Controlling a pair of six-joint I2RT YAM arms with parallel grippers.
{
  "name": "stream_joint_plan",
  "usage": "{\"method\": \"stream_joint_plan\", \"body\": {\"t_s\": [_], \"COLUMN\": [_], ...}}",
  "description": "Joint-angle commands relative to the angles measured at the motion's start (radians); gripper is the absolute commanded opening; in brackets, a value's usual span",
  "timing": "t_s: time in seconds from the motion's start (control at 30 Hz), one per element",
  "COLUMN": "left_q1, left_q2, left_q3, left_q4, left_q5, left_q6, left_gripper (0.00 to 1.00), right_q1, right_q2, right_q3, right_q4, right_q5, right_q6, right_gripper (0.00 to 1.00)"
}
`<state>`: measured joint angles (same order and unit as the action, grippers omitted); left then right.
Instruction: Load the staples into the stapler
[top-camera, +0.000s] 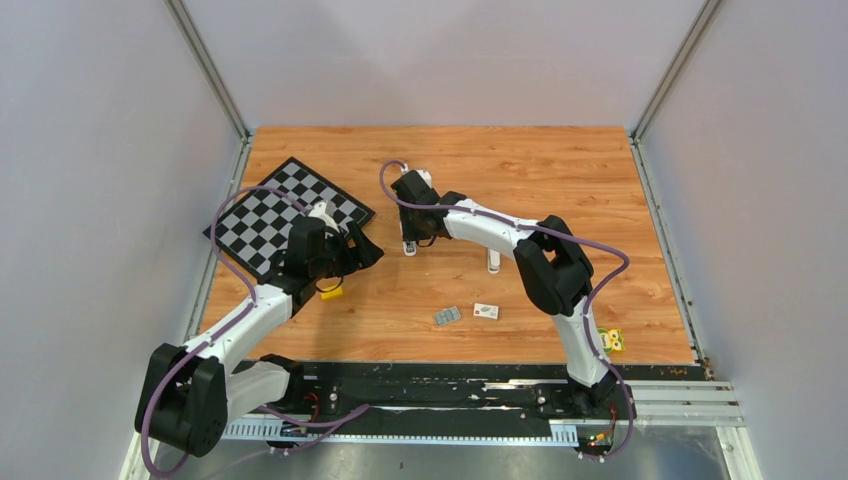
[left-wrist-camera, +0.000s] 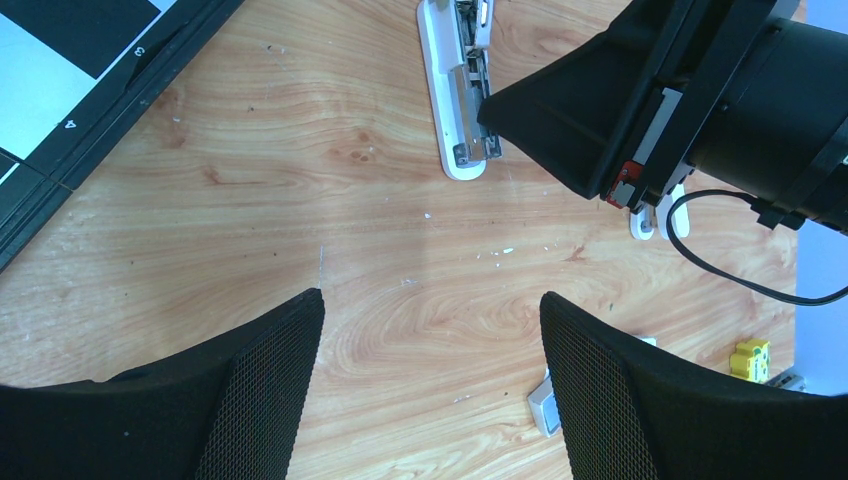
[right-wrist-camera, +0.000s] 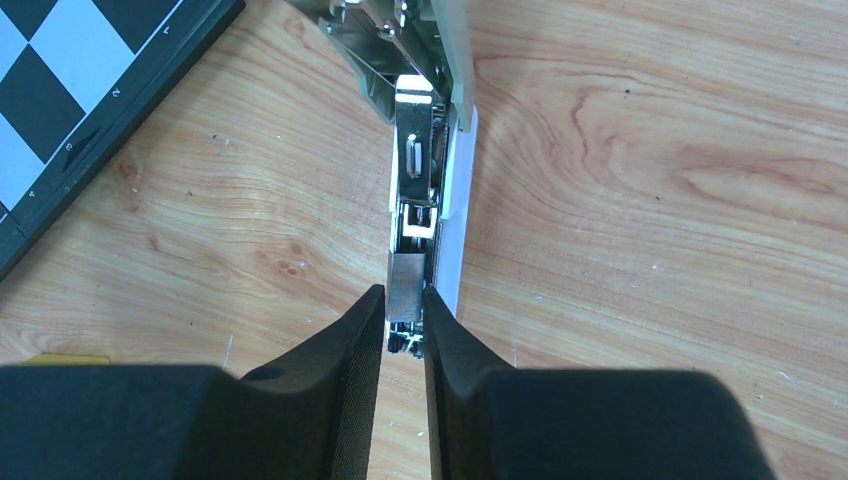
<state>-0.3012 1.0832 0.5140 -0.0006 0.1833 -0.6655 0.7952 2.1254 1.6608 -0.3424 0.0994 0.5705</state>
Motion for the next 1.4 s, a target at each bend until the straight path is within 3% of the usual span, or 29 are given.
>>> {"method": "stream_joint_plan", "body": {"t_s": [0.0,0.53,0.7,0.9,1.07,1.37], "left_q1": [0.005,0.005,0.005,0.005,-0.001,-0.056], "left_q2": [-0.016,0.003,0.068,0.203,0.337,0.522], "left_q3": [-0.006,-0.007,-0.012,0.04,0.11,0.232], "left_q4": [0.028,0.047,0.115,0.27,0.329,0.295], "left_q5": [0.006,0.006,0.054,0.124,0.133,0.075], "left_q6": [-0.004,-0.01,-0.051,-0.084,-0.093,-0.046], "left_gripper": [0.82,0.8,0.66,0.49,0.45,0.43], "right_q1": [-0.001,0.007,0.007,-0.027,-0.057,-0.136], "right_q2": [0.031,0.048,-0.009,-0.126,-0.192,-0.296], "right_q3": [-0.014,0.027,0.01,-0.06,-0.167,-0.314], "right_q4": [-0.036,-0.045,-0.057,-0.049,-0.006,0.07], "right_q5": [0.017,-0.005,-0.026,-0.041,-0.04,-0.084], "right_q6": [0.009,-0.029,-0.059,-0.099,-0.1,-0.102], "right_gripper": [0.24,0.24,0.24,0.31,0.36,0.39]}}
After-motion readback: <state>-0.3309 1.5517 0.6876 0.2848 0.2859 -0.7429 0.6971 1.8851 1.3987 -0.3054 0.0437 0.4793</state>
